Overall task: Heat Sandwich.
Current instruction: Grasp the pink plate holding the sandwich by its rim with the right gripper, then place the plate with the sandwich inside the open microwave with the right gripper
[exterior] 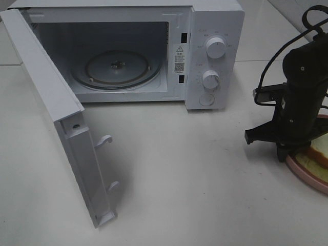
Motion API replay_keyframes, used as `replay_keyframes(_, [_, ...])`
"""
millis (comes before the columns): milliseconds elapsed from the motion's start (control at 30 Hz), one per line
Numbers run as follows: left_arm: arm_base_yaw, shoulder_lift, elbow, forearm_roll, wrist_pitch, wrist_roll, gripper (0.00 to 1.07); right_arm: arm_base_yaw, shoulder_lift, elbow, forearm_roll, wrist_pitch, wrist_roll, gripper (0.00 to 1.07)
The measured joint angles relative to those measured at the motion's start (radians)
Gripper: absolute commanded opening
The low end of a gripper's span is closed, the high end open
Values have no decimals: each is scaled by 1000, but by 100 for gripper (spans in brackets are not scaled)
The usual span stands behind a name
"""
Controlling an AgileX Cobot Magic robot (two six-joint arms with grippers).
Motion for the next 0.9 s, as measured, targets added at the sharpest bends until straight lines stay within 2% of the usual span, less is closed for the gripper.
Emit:
replay_keyframes(667, [0, 0, 0, 0, 0, 0, 97, 0, -10, 1, -35, 48, -39, 0])
replay_keyframes(900, [0, 0, 0, 0, 0, 0, 97, 0, -64, 13, -67, 105, -53, 0])
